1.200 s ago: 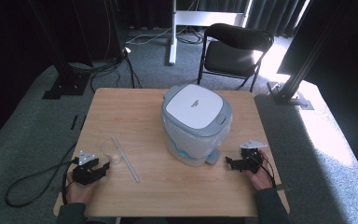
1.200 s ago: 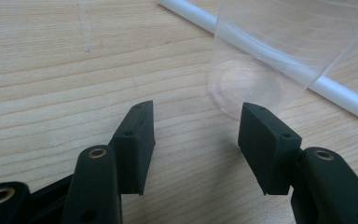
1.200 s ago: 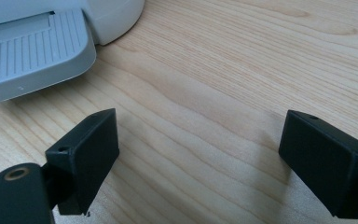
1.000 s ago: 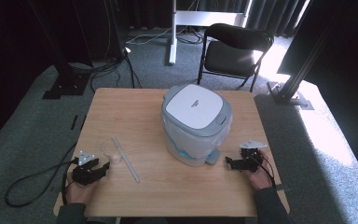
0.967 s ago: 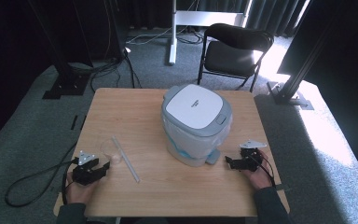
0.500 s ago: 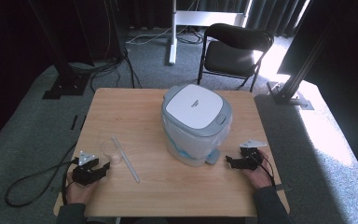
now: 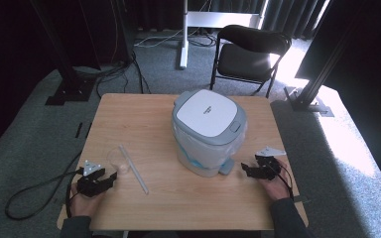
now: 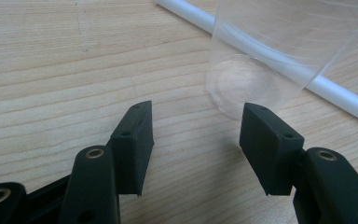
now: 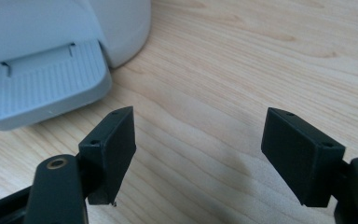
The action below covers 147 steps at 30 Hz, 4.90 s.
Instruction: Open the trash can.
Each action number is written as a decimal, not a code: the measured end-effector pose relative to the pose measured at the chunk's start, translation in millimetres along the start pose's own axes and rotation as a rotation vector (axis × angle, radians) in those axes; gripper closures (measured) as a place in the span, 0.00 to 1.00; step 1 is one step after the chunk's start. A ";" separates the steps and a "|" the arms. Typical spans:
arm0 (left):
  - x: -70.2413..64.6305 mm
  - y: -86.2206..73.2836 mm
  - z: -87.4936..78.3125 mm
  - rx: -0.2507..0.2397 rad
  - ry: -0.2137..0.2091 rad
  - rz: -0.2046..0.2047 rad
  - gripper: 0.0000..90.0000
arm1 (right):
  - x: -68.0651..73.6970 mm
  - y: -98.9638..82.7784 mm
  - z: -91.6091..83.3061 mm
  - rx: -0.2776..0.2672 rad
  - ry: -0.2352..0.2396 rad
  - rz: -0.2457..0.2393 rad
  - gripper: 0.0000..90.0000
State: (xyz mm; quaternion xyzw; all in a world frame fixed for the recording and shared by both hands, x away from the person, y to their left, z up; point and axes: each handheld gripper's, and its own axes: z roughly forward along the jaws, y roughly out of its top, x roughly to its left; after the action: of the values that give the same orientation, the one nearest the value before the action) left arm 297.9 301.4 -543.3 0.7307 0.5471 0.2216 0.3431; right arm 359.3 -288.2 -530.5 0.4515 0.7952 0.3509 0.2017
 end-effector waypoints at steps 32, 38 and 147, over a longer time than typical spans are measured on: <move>1.1 0.6 0.8 -0.004 -0.010 -0.015 0.50 | 0.3 31.1 -42.0 -0.091 -0.024 0.011 0.29; 1.1 0.8 0.9 -0.003 -0.010 -0.014 0.50 | 0.7 40.1 -51.3 -0.113 -0.022 0.006 0.29; 0.5 2.1 2.4 -0.003 -0.012 -0.014 0.49 | 27.9 162.5 -109.3 -0.326 0.188 -0.025 0.38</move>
State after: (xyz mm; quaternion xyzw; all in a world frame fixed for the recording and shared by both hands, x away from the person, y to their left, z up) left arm 301.1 301.0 -543.4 0.7276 0.5498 0.2156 0.3491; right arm 369.0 -249.1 -336.8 0.3682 0.7485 0.5133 0.2015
